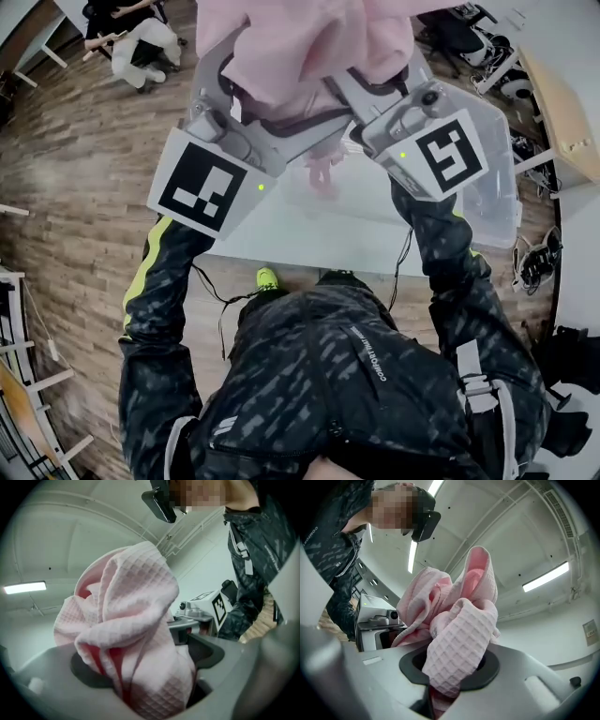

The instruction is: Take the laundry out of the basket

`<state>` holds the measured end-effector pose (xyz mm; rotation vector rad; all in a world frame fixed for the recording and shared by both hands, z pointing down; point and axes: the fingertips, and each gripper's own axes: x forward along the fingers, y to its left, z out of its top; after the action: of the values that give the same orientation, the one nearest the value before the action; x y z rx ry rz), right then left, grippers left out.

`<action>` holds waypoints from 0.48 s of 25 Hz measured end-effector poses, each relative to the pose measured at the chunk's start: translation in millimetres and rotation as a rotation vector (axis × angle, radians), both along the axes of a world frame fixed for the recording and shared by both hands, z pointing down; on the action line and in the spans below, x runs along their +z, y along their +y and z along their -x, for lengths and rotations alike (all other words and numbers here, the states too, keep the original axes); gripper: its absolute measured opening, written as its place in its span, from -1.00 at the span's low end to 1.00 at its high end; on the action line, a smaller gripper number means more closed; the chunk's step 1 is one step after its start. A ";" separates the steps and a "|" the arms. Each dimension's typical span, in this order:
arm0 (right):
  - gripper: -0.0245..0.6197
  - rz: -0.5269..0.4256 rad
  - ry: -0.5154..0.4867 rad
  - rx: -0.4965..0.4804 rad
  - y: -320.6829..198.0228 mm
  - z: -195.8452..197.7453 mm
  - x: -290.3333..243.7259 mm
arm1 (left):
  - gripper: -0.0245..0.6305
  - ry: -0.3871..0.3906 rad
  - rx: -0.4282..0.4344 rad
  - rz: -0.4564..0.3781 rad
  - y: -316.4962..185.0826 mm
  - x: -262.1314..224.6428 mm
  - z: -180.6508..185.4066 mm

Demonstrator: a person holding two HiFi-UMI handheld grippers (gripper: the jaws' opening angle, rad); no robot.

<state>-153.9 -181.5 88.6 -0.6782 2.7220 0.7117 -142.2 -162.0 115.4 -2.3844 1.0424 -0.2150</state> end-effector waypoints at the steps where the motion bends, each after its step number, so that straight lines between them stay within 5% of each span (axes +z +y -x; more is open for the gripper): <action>1: -0.61 -0.015 -0.008 0.002 6.7 4.9 -9.2 | 0.54 -0.004 0.006 -0.019 6.8 -8.9 5.5; 7: -0.61 -0.052 -0.060 -0.014 44.2 51.3 -45.2 | 0.54 -0.037 0.014 -0.073 42.6 -42.1 52.5; 12: -0.61 0.006 -0.070 -0.009 53.5 103.6 -18.9 | 0.54 -0.048 0.009 -0.020 54.1 -17.7 105.4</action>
<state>-257.5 -128.1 69.7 -0.6793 2.6626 0.6647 -247.6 -107.9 97.7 -2.3544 1.0066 -0.2564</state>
